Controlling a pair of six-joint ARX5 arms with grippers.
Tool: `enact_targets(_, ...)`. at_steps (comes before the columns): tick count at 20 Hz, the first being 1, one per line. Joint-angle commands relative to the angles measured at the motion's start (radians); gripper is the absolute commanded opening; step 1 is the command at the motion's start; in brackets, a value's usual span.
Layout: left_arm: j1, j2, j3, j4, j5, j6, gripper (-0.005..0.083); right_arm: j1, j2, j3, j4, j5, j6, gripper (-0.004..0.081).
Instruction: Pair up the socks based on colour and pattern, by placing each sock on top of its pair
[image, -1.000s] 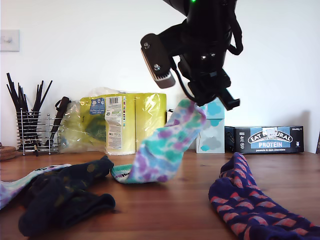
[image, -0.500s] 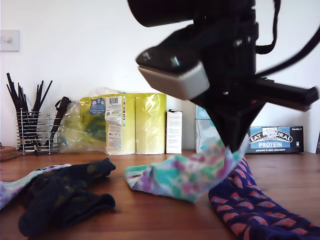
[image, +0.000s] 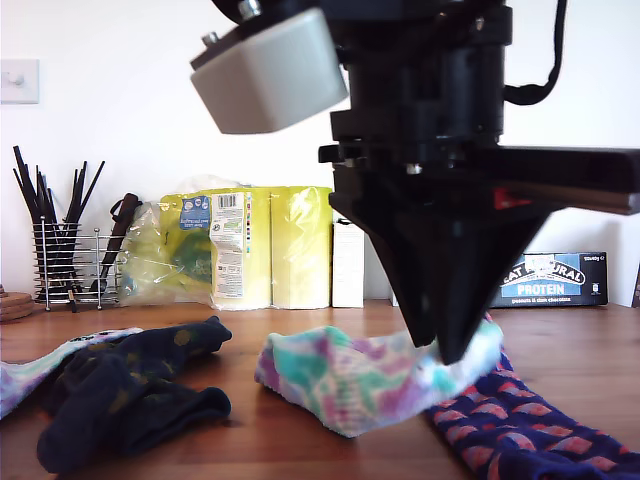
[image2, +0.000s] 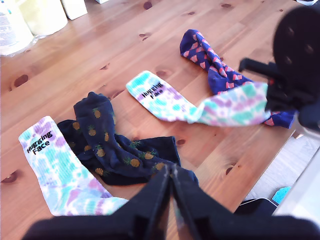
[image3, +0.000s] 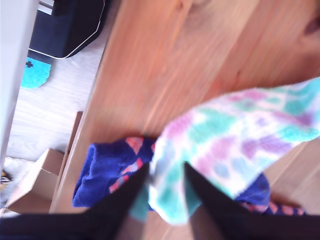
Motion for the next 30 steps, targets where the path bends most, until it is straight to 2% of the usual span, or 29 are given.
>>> enact_targets(1, -0.003, -0.002, -0.006, 0.008, 0.003, -0.004, -0.0019, 0.005, -0.010, -0.003, 0.001, -0.005, 0.032, 0.0403)
enact_targets(6, -0.003, -0.002, -0.006, 0.013, 0.003, -0.004, -0.0019, 0.042, -0.031, 0.036, -0.021, -0.021, 0.060, 0.0418)
enact_targets(9, -0.003, -0.002, -0.006, 0.016, 0.003, -0.004, -0.0019, 0.055, -0.035, 0.101, -0.037, -0.050, 0.160, 0.0395)
enact_targets(10, -0.003, -0.002, -0.006, 0.017, 0.003, -0.004, -0.0019, 0.039, -0.035, 0.113, -0.031, -0.040, 0.187, 0.0347)
enact_targets(11, -0.003, -0.002, -0.006, 0.018, 0.003, -0.004, -0.0019, 0.013, -0.035, 0.117, -0.011, -0.038, 0.205, 0.0266)
enact_targets(12, -0.003, -0.002, -0.006, 0.018, 0.003, -0.004, -0.0019, -0.021, -0.035, 0.117, 0.002, -0.042, 0.222, 0.0151)
enact_targets(13, -0.003, -0.002, -0.006, 0.018, 0.003, -0.004, -0.0019, -0.060, -0.032, 0.117, 0.002, -0.057, 0.233, -0.0004)
enact_targets(18, -0.003, -0.002, -0.006, 0.016, 0.003, -0.004, -0.0019, -0.262, -0.005, 0.117, 0.003, -0.232, 0.242, -0.0013)
enact_targets(21, -0.003, 0.005, -0.006, 0.017, 0.001, -0.004, -0.0019, -0.359, -0.003, 0.117, 0.002, -0.324, 0.224, -0.0013)
enact_targets(24, -0.003, 0.005, -0.006, 0.025, 0.000, -0.003, -0.0019, -0.397, 0.017, 0.116, 0.012, -0.365, 0.215, -0.0013)
enact_targets(28, -0.003, 0.005, -0.006, 0.029, 0.004, 0.008, -0.0019, -0.396, 0.097, 0.116, 0.042, -0.373, 0.212, -0.0013)
enact_targets(30, -0.003, 0.005, -0.006, 0.019, 0.034, 0.025, -0.0019, -0.397, 0.138, 0.116, 0.051, -0.373, 0.214, -0.0013)
